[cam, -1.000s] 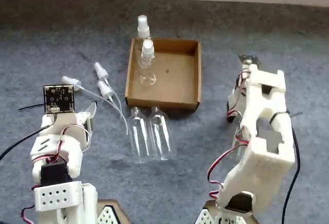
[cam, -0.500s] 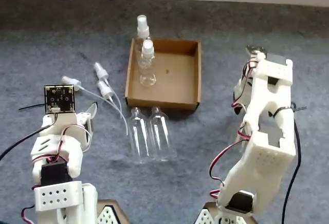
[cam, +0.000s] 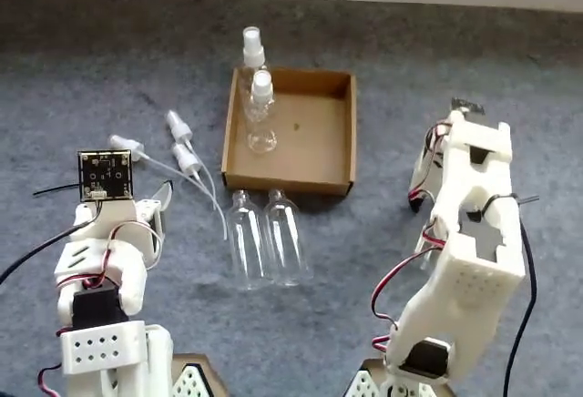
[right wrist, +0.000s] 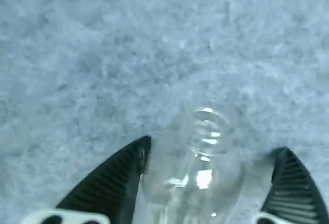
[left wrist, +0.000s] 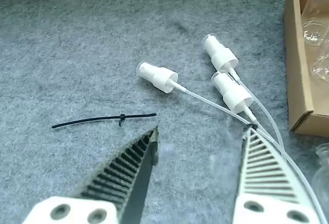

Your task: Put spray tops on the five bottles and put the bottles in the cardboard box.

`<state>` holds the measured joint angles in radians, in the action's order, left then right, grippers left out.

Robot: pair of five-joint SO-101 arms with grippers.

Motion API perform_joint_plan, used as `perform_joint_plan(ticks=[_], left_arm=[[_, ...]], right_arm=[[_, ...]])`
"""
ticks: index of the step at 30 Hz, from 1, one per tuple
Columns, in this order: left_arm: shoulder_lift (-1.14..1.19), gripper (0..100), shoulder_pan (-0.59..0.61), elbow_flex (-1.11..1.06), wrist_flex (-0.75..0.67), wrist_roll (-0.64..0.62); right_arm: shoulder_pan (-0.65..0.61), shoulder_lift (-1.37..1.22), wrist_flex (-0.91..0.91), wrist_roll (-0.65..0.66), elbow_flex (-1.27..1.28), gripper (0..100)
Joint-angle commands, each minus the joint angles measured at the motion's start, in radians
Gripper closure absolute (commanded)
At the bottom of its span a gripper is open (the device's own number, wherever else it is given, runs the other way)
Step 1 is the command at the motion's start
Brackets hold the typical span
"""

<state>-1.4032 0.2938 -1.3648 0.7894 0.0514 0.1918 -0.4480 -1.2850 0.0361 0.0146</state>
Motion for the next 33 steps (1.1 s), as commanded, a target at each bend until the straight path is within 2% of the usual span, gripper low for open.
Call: perform_joint_plan(ticks=[1,7,10,13,17,20,26,33], left_arm=[[-0.001,76,-0.018,0.008,-0.02,0.009],[-0.001,76,-0.018,0.008,-0.02,0.009],[-0.001,76,-0.018,0.008,-0.02,0.009],[-0.001,76,-0.018,0.008,-0.02,0.009],[-0.001,76,-0.018,0.008,-0.02,0.009],[-0.001,76,-0.018,0.008,-0.02,0.009],[-0.001,76,-0.018,0.008,-0.02,0.009],[-0.001,76,-0.018,0.008,-0.02,0.009]], right_arm=[[-0.007,0.018,0.021,-0.014,0.021,71.7],[0.001,0.016,0.038,0.005,-0.018,83.0],[-0.002,0.018,0.027,0.104,-0.082,89.1],[-0.007,0.018,-0.001,0.273,-0.186,93.5],[-0.007,-0.01,-0.008,0.351,-0.39,95.4],[-0.007,-0.074,-0.036,0.434,-0.506,95.4],[-0.016,-0.246,-0.206,0.474,-0.664,94.5],[-0.016,-0.269,-0.409,0.476,-0.82,76.2]])
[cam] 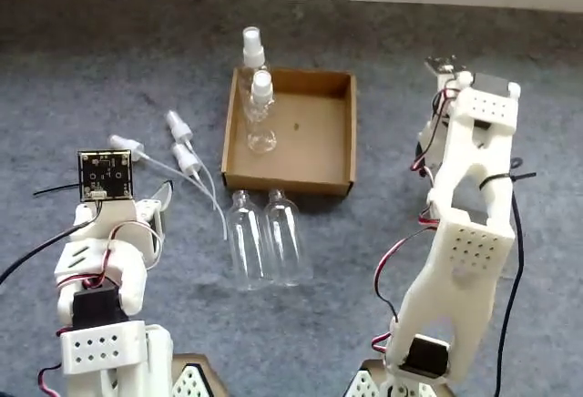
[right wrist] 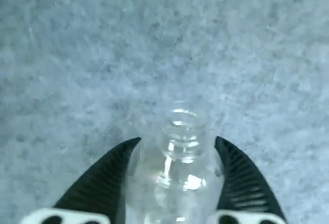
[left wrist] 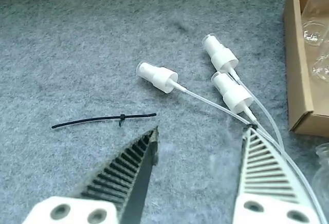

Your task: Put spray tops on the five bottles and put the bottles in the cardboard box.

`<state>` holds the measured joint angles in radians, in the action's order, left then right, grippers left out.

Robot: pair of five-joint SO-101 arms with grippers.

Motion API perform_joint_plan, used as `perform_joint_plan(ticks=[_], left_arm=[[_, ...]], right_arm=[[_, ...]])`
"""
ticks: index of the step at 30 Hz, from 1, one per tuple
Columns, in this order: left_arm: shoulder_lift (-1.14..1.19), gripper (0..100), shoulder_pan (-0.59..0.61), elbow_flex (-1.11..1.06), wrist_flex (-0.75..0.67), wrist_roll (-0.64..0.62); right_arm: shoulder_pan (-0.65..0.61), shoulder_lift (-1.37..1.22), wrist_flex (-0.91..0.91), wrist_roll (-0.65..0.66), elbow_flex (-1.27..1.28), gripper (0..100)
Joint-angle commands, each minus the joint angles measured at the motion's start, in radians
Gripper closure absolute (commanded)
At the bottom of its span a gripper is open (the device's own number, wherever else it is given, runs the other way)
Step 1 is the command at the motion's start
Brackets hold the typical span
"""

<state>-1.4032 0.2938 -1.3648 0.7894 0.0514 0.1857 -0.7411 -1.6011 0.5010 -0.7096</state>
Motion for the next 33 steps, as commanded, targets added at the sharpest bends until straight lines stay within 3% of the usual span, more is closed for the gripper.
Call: perform_joint_plan(ticks=[1,6,13,27,33], left_arm=[[-0.001,76,-0.018,0.008,-0.02,0.009],[-0.001,76,-0.018,0.008,-0.02,0.009],[-0.001,76,-0.033,0.007,-0.02,0.011],[-0.001,76,-0.033,0.005,-0.02,0.011],[-0.001,76,-0.033,0.005,-0.02,0.011]], right_arm=[[-0.012,0.024,-0.128,0.012,-0.111,76.2],[-0.015,0.07,-0.165,-0.011,-0.2,76.2],[-0.016,0.249,-0.157,-0.035,0.036,76.2],[-0.012,0.754,0.338,-0.038,0.944,76.1],[-0.008,0.727,0.343,-0.077,0.958,75.1]])
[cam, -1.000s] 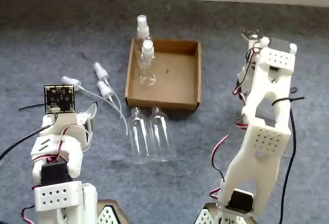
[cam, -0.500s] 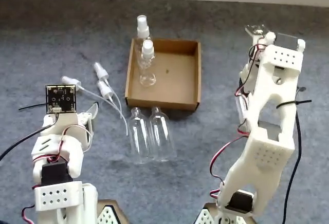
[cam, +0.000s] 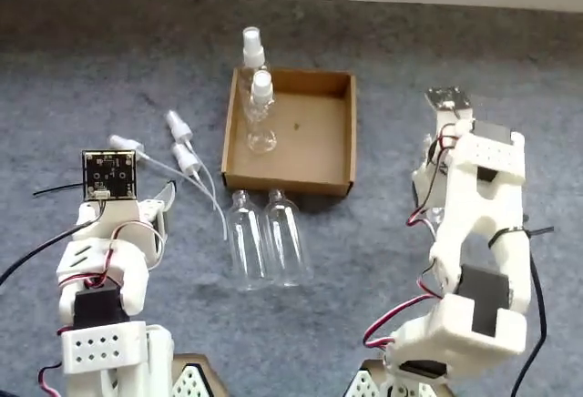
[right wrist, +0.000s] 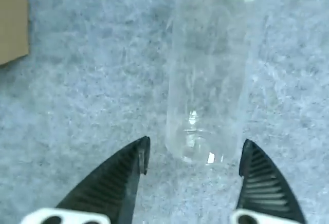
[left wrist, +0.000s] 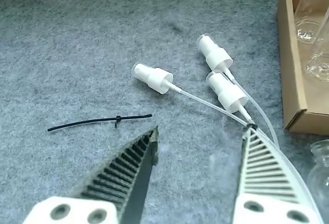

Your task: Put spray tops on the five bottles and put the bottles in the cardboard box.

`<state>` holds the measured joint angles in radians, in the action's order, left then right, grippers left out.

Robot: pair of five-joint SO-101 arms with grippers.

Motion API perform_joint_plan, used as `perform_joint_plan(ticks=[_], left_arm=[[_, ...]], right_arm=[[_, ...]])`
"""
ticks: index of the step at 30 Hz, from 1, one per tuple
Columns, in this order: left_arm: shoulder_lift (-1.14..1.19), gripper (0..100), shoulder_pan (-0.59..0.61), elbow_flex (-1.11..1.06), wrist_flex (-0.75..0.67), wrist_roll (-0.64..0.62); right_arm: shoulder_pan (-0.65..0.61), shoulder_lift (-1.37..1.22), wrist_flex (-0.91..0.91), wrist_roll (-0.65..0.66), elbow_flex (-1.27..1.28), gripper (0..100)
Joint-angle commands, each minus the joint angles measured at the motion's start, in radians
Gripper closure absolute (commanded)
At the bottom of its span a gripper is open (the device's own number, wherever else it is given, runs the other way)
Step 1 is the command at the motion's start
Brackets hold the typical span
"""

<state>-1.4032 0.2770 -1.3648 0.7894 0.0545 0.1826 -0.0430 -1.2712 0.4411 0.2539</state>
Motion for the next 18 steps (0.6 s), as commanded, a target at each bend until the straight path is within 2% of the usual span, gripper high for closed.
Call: perform_joint_plan(ticks=[1,5,13,18], left_arm=[[-0.001,76,-0.016,0.005,-0.02,0.008],[-0.001,76,-0.016,0.005,-0.02,0.008],[-0.001,76,-0.016,-0.002,-0.02,0.008],[0.001,76,-0.016,-0.012,-0.048,0.008]], right_arm=[[-0.005,0.019,0.013,-0.017,-0.008,73.8],[-0.008,0.004,0.013,-0.014,-0.01,68.5],[-0.012,-0.004,0.024,-0.017,-0.058,68.3],[-0.007,-0.094,-0.076,-0.017,-0.203,68.3]])
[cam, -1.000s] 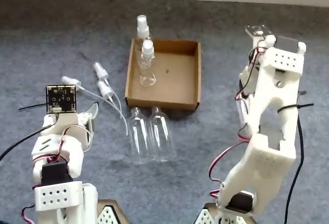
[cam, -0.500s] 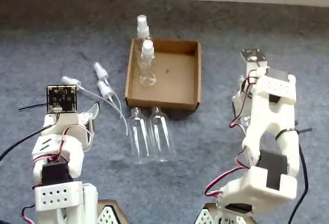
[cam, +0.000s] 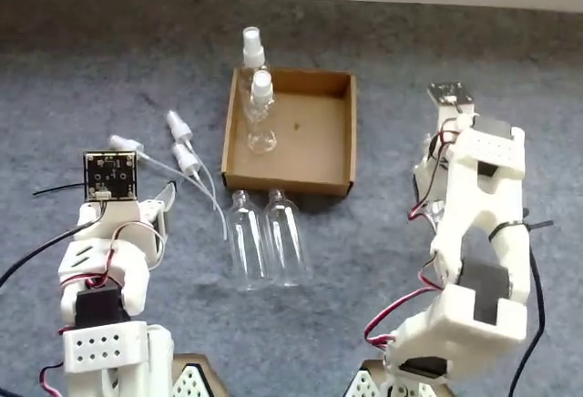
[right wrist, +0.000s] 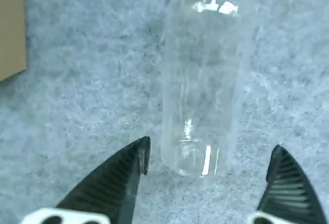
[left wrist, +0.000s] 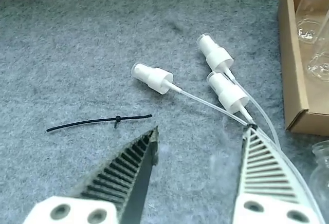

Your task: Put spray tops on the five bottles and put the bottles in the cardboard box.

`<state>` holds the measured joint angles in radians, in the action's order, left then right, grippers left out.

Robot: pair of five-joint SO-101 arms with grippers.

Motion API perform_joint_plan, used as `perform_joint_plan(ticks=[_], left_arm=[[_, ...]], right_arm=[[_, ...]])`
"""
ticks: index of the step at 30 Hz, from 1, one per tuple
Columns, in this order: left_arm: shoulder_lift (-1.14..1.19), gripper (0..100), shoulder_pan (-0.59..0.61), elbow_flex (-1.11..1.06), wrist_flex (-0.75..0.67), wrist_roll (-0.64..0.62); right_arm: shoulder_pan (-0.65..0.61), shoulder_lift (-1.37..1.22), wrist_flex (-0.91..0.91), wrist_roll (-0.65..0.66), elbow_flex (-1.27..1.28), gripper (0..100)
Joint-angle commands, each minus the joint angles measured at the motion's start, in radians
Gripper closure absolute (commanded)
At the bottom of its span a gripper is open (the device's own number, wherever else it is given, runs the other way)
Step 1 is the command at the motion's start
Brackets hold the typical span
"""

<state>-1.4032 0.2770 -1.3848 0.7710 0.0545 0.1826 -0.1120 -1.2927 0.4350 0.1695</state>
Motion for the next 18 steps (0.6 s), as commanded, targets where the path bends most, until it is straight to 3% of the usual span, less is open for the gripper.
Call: perform_joint_plan(ticks=[1,18], left_arm=[[0.001,76,-0.016,0.008,-0.029,0.008],[0.002,76,-0.016,0.008,-0.035,0.008]], right_arm=[[-0.007,-0.051,-0.073,-0.011,-0.153,68.3],[-0.077,-0.46,-0.193,-0.014,-0.667,68.3]])
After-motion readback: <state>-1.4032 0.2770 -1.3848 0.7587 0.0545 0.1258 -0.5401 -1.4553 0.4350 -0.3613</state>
